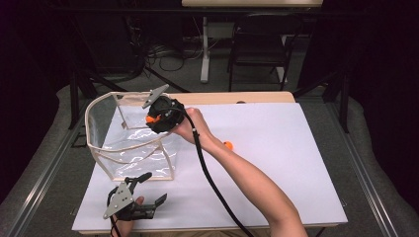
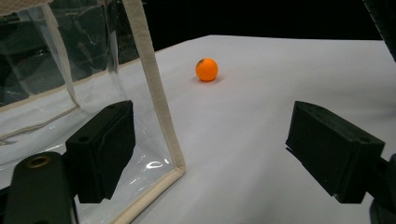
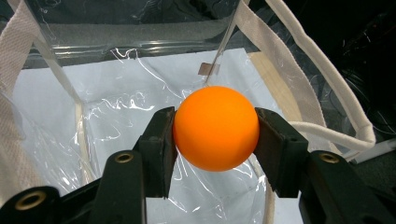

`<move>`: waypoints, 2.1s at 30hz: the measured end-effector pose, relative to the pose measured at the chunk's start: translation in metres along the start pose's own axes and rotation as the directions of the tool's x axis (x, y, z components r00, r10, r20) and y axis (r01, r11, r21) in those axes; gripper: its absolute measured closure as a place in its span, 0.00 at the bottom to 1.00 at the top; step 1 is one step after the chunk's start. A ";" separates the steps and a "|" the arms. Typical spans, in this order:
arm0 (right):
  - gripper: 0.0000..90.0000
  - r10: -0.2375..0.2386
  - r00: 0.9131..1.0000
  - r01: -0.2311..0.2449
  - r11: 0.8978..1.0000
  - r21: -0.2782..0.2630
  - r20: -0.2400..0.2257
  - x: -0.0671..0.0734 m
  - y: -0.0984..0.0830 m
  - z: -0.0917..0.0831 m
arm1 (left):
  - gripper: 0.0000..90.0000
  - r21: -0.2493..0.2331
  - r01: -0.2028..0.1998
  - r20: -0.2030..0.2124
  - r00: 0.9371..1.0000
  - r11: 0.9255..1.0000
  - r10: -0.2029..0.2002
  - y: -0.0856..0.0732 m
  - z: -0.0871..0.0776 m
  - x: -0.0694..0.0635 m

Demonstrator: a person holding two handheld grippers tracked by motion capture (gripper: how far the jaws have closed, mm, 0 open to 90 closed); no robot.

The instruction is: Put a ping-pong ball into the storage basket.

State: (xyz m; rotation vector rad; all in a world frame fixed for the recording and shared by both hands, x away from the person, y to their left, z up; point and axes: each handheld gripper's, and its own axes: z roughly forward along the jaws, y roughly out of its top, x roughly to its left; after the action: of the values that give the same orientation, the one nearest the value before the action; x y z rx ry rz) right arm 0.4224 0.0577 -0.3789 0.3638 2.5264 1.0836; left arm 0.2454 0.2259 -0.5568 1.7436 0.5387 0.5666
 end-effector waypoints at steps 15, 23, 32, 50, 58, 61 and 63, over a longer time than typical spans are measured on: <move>0.56 0.014 1.000 -0.014 1.000 0.028 -0.014 -0.002 -0.002 0.000 | 0.17 0.000 0.001 0.002 1.000 1.000 -0.001 0.000 0.000 0.000; 0.56 0.017 1.000 -0.017 0.999 0.033 -0.015 -0.003 -0.003 -0.001 | 0.17 0.001 -0.001 0.000 1.000 1.000 0.001 0.000 0.000 0.000; 0.30 0.058 0.998 -0.058 0.998 0.009 -0.006 -0.005 -0.004 -0.007 | 0.17 0.000 0.000 0.002 1.000 1.000 0.000 0.000 0.000 0.000; 0.15 0.132 0.990 -0.134 0.989 -0.055 -0.048 -0.022 -0.023 -0.043 | 0.17 0.007 0.003 0.002 1.000 1.000 -0.003 0.000 0.002 0.000; 0.09 0.142 0.988 -0.146 0.986 -0.074 -0.056 -0.025 -0.037 -0.061 | 0.17 0.006 0.002 0.000 1.000 1.000 -0.002 0.000 0.002 0.000; 0.06 0.153 0.986 -0.158 0.984 -0.080 -0.064 -0.026 -0.046 -0.067 | 0.17 0.008 0.001 0.004 1.000 1.000 -0.001 0.001 0.003 -0.001; 0.05 0.153 0.986 -0.158 0.984 -0.081 -0.062 -0.027 -0.052 -0.071 | 0.17 0.008 0.000 0.003 1.000 1.000 0.000 0.001 0.003 -0.001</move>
State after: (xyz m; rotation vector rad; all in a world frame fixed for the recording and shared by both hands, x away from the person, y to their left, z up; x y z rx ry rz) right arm 0.4119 -0.0328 -0.3652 0.5218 2.5243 1.2728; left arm 0.2463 0.2229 -0.5570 1.7520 0.5397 0.5618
